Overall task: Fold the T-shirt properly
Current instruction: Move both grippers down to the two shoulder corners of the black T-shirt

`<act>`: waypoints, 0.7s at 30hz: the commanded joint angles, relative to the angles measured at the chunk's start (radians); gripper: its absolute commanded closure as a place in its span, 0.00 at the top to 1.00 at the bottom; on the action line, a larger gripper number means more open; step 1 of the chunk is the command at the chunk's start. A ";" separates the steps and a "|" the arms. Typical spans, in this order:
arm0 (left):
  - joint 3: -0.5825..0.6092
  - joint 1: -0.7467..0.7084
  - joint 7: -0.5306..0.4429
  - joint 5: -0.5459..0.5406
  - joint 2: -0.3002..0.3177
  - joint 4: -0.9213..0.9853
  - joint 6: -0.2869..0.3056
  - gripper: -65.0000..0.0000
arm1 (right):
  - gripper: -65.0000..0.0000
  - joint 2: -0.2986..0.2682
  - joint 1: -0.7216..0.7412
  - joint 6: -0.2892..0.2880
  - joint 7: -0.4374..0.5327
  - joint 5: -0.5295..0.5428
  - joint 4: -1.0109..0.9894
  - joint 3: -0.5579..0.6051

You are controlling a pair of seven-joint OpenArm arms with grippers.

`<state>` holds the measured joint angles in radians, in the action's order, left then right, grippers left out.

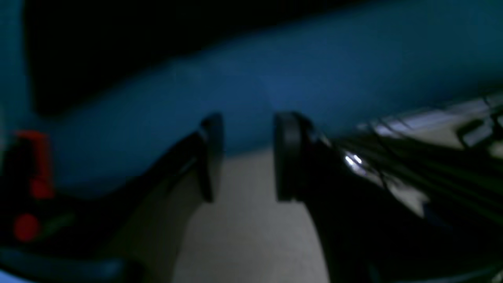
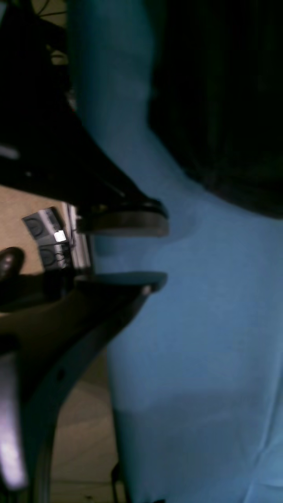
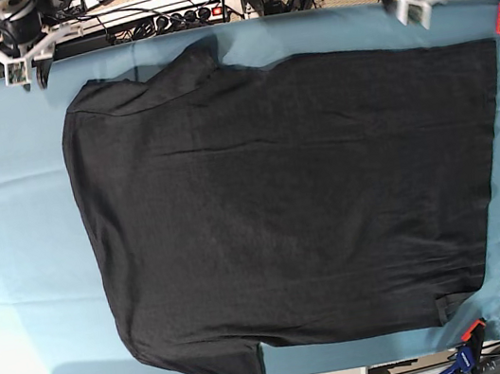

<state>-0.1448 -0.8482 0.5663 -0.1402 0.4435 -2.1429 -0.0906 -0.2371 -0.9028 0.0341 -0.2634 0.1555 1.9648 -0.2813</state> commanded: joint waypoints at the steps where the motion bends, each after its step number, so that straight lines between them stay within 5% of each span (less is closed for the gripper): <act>1: -0.013 0.001 -0.040 0.008 0.008 -0.016 -0.024 0.32 | 0.25 0.003 0.003 0.013 0.013 -0.013 0.018 -0.009; 4: -0.031 0.021 -0.111 0.085 0.008 -0.016 -0.068 0.32 | 0.25 0.043 0.037 0.076 0.002 -0.021 0.018 -0.009; 6: -0.031 0.041 -0.114 0.176 0.008 -0.016 -0.097 0.32 | 0.25 0.078 0.057 0.170 0.003 -0.023 0.018 -0.009; 9: -0.031 0.086 -0.048 0.219 0.009 -0.016 -0.092 0.32 | 0.25 0.129 0.089 0.350 0.004 -0.090 0.018 -0.008; 12: -0.031 0.115 -0.012 0.207 0.009 -0.014 -0.052 0.32 | 0.25 0.148 0.108 0.401 -0.019 -0.149 0.018 -0.008; 14: -0.031 0.131 -0.005 0.182 0.012 -0.014 0.027 0.32 | 0.25 0.149 0.114 0.374 -0.073 -0.188 0.018 -0.009; 17: -0.031 0.154 0.004 0.099 0.034 -0.014 0.109 0.32 | 0.25 0.149 0.119 0.233 -0.118 -0.200 0.018 -0.008; 21: -0.031 0.184 0.012 0.055 0.069 -0.014 0.145 0.32 | 0.25 0.166 0.133 0.022 -0.122 0.000 0.029 -0.009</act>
<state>-0.1696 -0.6636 0.5945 -0.0849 0.5022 -2.1418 0.0601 -0.0677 -0.7643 0.0441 -0.4110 0.1715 1.9701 -0.2863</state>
